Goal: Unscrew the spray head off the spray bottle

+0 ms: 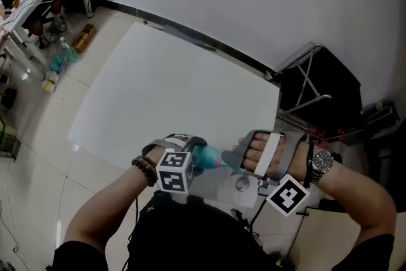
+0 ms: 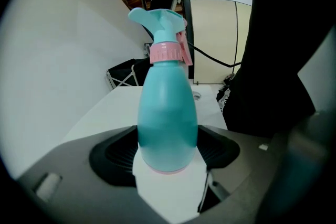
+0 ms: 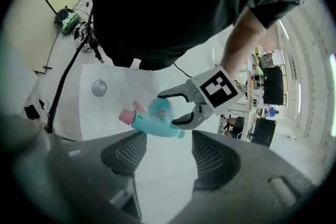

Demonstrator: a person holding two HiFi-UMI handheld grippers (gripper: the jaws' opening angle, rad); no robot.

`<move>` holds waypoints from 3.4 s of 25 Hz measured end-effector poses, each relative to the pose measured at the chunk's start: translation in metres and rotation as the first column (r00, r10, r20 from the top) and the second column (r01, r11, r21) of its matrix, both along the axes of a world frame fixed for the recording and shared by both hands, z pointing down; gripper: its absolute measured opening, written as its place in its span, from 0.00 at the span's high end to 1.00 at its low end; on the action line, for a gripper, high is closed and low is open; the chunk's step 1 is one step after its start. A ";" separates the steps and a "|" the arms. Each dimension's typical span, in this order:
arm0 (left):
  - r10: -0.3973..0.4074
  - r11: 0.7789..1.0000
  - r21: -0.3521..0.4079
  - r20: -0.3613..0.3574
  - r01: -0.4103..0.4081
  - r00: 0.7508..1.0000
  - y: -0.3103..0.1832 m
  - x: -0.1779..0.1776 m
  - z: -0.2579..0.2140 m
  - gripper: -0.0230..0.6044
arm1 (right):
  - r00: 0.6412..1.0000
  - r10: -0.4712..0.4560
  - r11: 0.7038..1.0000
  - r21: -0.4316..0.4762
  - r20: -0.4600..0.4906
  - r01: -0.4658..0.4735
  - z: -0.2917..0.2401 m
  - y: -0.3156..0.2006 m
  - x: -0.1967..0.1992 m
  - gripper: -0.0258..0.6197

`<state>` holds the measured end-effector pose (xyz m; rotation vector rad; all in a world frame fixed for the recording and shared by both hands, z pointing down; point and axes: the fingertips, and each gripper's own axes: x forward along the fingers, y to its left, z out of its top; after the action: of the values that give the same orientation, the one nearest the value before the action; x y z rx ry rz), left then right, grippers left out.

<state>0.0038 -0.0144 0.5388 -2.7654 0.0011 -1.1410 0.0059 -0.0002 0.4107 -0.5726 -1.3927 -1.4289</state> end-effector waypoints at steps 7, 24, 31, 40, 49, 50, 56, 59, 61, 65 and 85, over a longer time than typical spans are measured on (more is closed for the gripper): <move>0.020 1.000 -0.009 0.001 -0.020 1.000 0.006 0.008 -0.003 0.36 | 0.999 -0.004 0.997 -0.077 -0.040 0.001 0.022 0.021 0.004 0.63; -0.119 0.990 0.073 -0.011 0.119 0.993 -0.018 0.006 -0.007 0.36 | 0.807 0.589 0.755 -0.332 -0.036 -0.566 0.036 -0.007 -0.001 0.77; -0.195 0.976 0.097 -0.022 0.196 0.981 -0.032 0.006 -0.005 0.36 | 0.498 0.861 0.400 -0.460 -0.108 -0.793 0.039 -0.028 -0.006 0.77; -0.251 0.966 0.052 -0.069 0.255 0.966 -0.041 0.003 0.005 0.36 | 0.484 0.875 0.415 -0.470 -0.030 -0.779 0.034 -0.039 -0.009 0.67; -0.359 0.933 -0.036 -0.121 0.357 0.926 -0.062 -0.004 0.026 0.36 | 0.368 0.925 0.360 -0.505 0.088 -0.785 0.013 -0.060 0.008 0.62; -0.371 0.928 -0.040 -0.124 0.369 0.920 -0.066 -0.006 0.028 0.36 | 0.354 0.930 0.351 -0.509 0.095 -0.786 0.013 -0.061 0.010 0.62; -0.447 0.894 -0.067 -0.149 0.442 0.882 -0.086 -0.011 0.038 0.36 | 0.277 0.953 0.298 -0.551 0.122 -0.780 0.014 -0.062 0.017 0.62; -0.491 0.871 -0.101 -0.164 0.481 0.856 -0.096 -0.012 0.043 0.36 | 0.224 0.966 0.256 -0.588 0.128 -0.767 0.015 -0.062 0.018 0.62; -0.517 0.856 -0.116 -0.166 0.504 0.840 -0.101 -0.014 0.048 0.36 | 0.199 0.971 0.236 -0.606 0.129 -0.760 0.018 -0.060 0.018 0.62; -0.552 0.834 -0.137 -0.172 0.535 0.816 -0.108 -0.016 0.055 0.36 | 0.163 0.978 0.208 -0.630 0.129 -0.748 0.020 -0.056 0.020 0.62; -0.580 0.815 -0.119 -0.179 0.568 0.795 -0.107 -0.037 0.046 0.29 | 0.003 0.996 0.069 -0.757 0.088 -0.650 0.037 -0.051 0.009 0.62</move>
<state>-0.0331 -0.1213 0.5850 -3.0113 0.9096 -0.9453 0.0149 -0.0507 0.4478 0.6480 -2.1002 0.0195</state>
